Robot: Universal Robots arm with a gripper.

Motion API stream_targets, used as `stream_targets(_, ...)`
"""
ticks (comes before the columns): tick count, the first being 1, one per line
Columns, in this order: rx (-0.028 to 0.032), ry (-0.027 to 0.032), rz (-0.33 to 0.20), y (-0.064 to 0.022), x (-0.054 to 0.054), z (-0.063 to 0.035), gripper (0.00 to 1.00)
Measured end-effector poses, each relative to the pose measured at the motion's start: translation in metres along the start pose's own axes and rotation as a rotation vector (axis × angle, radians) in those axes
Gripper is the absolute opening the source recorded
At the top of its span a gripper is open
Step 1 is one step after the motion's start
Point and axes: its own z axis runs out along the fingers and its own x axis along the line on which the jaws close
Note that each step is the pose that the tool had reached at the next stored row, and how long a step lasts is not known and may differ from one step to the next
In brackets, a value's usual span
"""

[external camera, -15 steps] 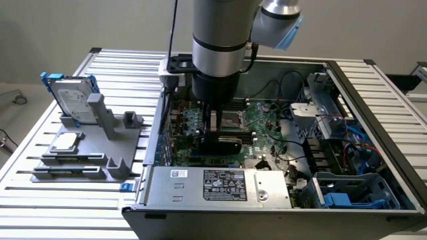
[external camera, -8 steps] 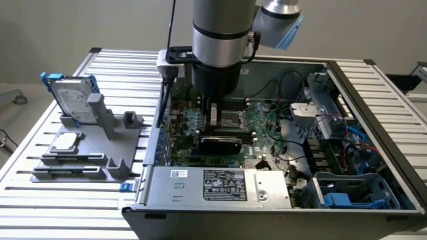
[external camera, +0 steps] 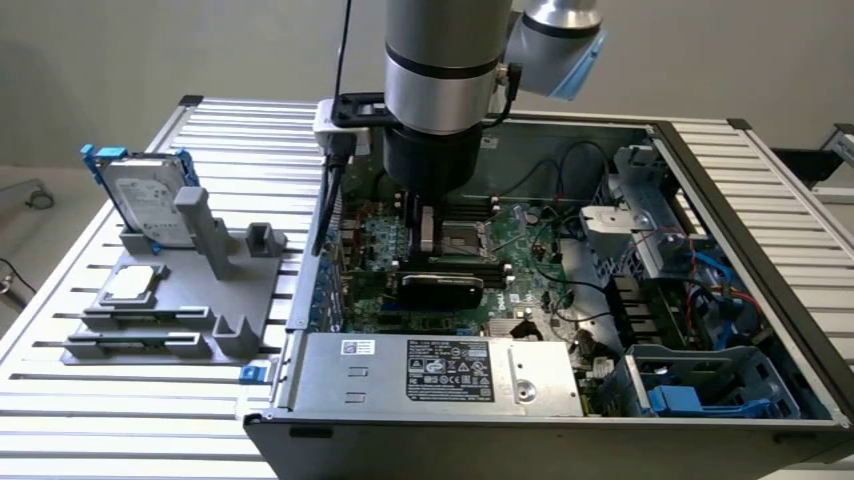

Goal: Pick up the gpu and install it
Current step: 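Press down on the gpu until it lock into place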

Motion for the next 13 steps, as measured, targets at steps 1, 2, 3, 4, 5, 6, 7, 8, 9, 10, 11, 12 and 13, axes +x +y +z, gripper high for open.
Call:
stream_targets(1,0.0000,0.0000,0.000,0.0000,0.0000,0.0000,0.11)
stream_targets(2,0.0000,0.0000,0.000,0.0000,0.0000,0.0000,0.11)
stream_targets(3,0.0000,0.0000,0.000,0.0000,0.0000,0.0000,0.11)
stream_targets(4,0.0000,0.0000,0.000,0.0000,0.0000,0.0000,0.11)
stream_targets(5,0.0000,0.0000,0.000,0.0000,0.0000,0.0000,0.11)
stream_targets(6,-0.0003,0.0000,0.000,0.0000,0.0000,0.0000,0.11)
stream_targets(7,-0.0003,0.0000,0.000,0.0000,0.0000,0.0000,0.11)
stream_targets(8,-0.0007,0.0001,0.000,0.0001,0.0000,0.0000,0.11)
stream_targets(9,-0.0017,0.0001,0.000,0.0001,0.0000,-0.0001,0.11)
stream_targets(10,-0.0019,0.0001,0.000,0.0000,0.0000,0.0007,0.11)
stream_targets(11,-0.0020,0.0000,0.000,0.0000,0.0001,0.0022,0.11)
stream_targets(12,-0.0020,-0.0001,0.000,0.0000,0.0001,0.0041,0.11)
stream_targets(13,-0.0020,0.0000,0.000,0.0001,0.0001,0.0059,0.11)
